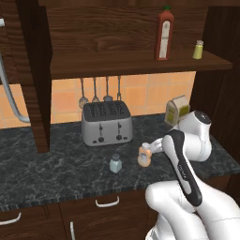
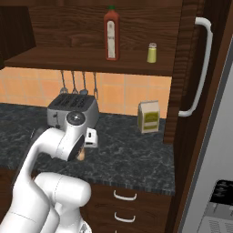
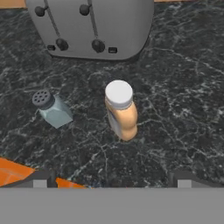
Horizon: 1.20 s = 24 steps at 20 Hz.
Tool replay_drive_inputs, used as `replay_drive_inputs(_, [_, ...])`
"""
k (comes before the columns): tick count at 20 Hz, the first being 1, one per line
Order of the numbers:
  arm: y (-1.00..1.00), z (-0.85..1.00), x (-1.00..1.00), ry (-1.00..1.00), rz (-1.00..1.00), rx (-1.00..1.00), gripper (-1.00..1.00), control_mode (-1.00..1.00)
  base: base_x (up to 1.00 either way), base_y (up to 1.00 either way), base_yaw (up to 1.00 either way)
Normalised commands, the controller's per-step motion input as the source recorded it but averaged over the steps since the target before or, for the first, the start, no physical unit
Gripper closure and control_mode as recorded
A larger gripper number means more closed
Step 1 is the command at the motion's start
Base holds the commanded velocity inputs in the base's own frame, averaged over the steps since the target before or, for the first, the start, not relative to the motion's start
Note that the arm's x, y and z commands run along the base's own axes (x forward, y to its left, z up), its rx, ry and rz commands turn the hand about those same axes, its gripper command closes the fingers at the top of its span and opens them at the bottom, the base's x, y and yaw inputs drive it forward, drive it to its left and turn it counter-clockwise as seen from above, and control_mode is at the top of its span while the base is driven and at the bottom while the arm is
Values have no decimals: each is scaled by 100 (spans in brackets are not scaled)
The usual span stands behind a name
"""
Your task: Put the shaker and condiment bottle from the counter next to their counterparts in the cabinet.
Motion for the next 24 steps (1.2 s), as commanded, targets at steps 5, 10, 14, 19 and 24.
replay_drive_inputs(5, [0,-28,24,0,0,0,-100,-100,0,0,0])
replay_drive_inputs(10, [0,-27,12,0,0,0,-100,-100,0,0,0])
replay_drive_inputs(14, [0,-26,9,0,0,0,-100,-100,0,0,0])
replay_drive_inputs(19, [0,-23,5,0,0,0,-100,-100,0,0,0])
replay_drive_inputs(24, [10,-20,4,0,0,0,-100,-100,0,0,0])
